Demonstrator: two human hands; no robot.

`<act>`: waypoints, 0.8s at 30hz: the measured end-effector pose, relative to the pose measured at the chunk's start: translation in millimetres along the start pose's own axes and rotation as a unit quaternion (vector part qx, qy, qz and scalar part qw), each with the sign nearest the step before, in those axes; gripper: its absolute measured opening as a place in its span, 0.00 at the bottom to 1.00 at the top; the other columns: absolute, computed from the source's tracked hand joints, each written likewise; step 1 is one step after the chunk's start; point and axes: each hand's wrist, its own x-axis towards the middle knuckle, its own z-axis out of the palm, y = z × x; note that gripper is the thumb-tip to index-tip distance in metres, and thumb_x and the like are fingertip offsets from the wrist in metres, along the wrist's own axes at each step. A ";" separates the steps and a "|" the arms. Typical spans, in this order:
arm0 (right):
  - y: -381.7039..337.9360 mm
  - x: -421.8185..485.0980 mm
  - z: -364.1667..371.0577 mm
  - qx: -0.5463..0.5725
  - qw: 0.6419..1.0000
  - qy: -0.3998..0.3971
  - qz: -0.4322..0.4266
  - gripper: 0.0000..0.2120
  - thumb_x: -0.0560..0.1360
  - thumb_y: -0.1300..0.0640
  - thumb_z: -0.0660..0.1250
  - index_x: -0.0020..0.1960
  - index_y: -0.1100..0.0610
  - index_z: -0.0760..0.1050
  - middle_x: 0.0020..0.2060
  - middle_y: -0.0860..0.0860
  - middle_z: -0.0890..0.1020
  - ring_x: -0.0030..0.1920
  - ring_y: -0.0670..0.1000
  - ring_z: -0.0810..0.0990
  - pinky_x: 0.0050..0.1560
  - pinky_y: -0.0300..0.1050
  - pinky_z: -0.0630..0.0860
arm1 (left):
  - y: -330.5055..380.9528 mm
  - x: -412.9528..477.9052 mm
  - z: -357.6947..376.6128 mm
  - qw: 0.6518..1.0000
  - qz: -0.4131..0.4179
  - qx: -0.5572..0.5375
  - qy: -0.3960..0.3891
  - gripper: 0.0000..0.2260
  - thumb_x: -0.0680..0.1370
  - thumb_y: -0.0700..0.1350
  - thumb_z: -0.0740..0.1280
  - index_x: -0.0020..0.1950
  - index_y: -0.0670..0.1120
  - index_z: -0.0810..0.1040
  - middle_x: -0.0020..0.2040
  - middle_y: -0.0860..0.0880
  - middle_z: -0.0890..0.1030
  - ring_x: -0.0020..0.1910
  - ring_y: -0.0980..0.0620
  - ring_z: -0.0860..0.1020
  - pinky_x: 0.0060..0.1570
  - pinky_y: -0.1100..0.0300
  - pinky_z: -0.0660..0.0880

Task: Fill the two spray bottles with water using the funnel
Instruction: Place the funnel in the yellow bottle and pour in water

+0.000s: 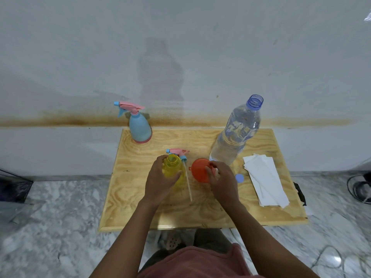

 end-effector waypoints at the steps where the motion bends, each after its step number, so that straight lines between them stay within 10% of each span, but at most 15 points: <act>1: -4.9 1.2 -1.9 0.010 1.000 0.004 -0.019 0.12 0.78 0.52 0.68 0.60 0.55 0.78 0.54 0.51 0.83 0.54 0.50 0.79 0.54 0.49 0.78 | 0.4 -0.2 0.2 1.000 -0.004 0.000 -0.002 0.28 0.70 0.50 0.78 0.66 0.51 0.71 0.60 0.54 0.78 0.58 0.55 0.76 0.53 0.62 0.71; 11: -69.3 45.1 -38.9 0.159 0.984 -0.049 -0.058 0.12 0.76 0.54 0.70 0.59 0.52 0.76 0.44 0.47 0.82 0.46 0.44 0.81 0.43 0.33 0.77 | 17.3 -4.7 -24.5 0.999 0.017 -0.012 -0.033 0.39 0.71 0.52 0.78 0.77 0.53 0.61 0.71 0.53 0.67 0.68 0.54 0.69 0.63 0.58 0.71; 20: -106.2 66.0 -36.1 0.255 0.949 -0.183 0.038 0.07 0.76 0.54 0.71 0.51 0.56 0.80 0.36 0.53 0.84 0.40 0.51 0.82 0.48 0.51 0.81 | 75.1 -2.6 -79.8 0.987 0.132 -0.076 -0.042 0.14 0.72 0.54 0.72 0.57 0.63 0.79 0.52 0.63 0.82 0.52 0.61 0.81 0.53 0.67 0.75; 24: -120.8 67.7 -38.3 0.250 0.939 -0.223 0.078 0.10 0.77 0.51 0.69 0.53 0.55 0.81 0.45 0.53 0.85 0.43 0.50 0.82 0.42 0.42 0.80 | 78.5 1.9 -86.3 0.989 0.121 -0.080 -0.020 0.07 0.75 0.50 0.73 0.51 0.61 0.82 0.45 0.65 0.84 0.49 0.59 0.82 0.49 0.68 0.77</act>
